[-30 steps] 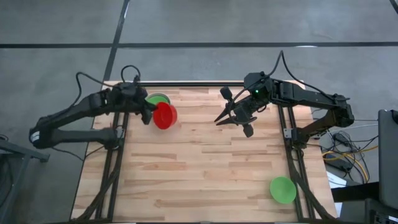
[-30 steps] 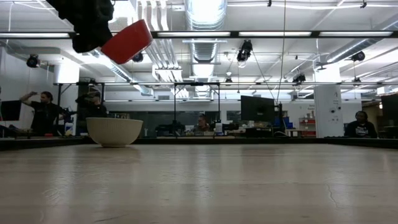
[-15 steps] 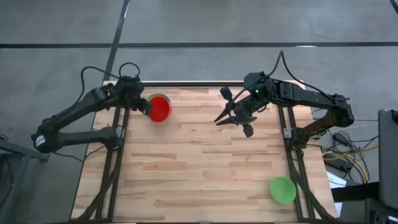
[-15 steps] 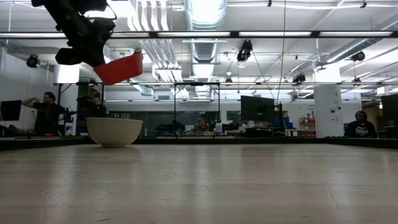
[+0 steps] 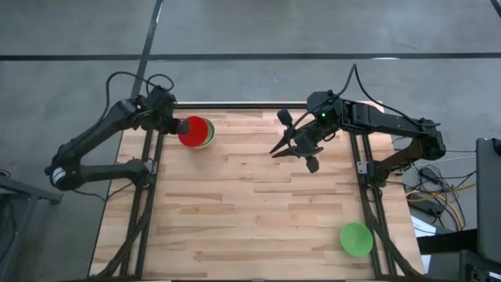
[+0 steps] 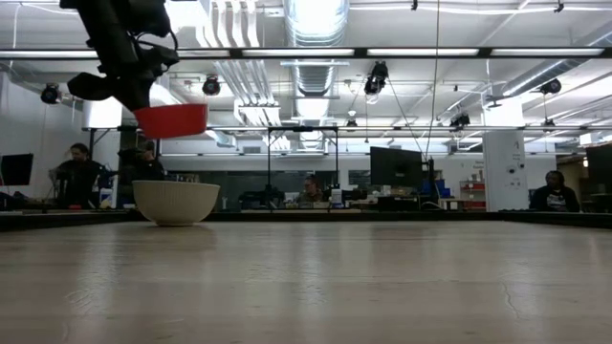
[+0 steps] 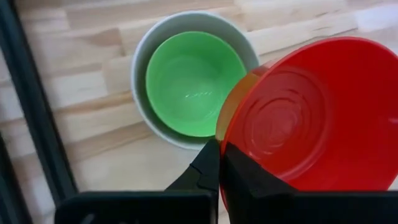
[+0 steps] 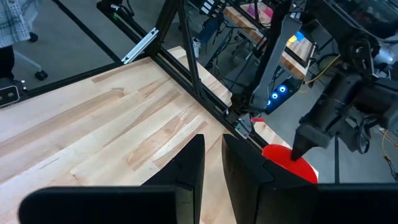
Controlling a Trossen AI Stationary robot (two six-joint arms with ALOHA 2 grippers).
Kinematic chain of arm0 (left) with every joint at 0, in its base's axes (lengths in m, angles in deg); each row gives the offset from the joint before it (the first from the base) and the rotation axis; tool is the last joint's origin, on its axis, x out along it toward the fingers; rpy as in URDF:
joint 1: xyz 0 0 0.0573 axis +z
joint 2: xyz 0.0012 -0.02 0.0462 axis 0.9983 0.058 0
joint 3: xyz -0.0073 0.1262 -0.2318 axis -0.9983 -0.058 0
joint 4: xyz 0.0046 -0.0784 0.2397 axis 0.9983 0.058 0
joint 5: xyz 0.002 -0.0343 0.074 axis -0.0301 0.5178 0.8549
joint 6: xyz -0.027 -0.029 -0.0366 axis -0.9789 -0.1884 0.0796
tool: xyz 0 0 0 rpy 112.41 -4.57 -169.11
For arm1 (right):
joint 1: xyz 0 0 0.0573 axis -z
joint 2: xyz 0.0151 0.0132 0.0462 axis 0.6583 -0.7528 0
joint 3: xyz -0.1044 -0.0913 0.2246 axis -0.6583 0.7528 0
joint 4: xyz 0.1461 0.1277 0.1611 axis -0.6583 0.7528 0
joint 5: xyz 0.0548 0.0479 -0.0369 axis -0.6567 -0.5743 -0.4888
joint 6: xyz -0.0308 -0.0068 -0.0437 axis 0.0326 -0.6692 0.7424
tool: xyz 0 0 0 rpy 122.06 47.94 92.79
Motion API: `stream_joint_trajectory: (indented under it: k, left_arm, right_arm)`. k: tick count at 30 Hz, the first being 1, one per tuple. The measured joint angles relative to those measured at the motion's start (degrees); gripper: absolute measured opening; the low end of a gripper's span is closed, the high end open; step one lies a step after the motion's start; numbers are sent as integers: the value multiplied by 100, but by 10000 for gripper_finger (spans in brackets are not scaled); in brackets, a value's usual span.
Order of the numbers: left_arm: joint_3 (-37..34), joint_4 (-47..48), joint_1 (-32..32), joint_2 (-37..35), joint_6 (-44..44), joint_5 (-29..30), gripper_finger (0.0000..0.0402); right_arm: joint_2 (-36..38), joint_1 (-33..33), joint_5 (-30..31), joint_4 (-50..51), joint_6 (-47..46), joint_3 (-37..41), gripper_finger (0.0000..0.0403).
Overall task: Nest bowls inside each other
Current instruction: Stack the red bowl on the stacked green bowl
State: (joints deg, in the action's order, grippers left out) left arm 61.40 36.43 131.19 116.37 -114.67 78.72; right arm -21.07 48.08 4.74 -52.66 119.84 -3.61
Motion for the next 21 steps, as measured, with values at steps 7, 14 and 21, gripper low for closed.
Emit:
stream_joint_trajectory:
  k: [7, 14, 21]
  left_arm:
    - [239, 287, 257, 364, -51, -8, 4]
    - [369, 612, 582, 691, -169, -23, 6]
    - [369, 619, 816, 954, -184, -161, 10]
  right_arm:
    - [-1, -1, -1, -2, 0, 0, 52]
    - [0, 0, -2, 0, 2, 0, 52]
    - [-1, 0, -1, -1, 0, 0, 52]
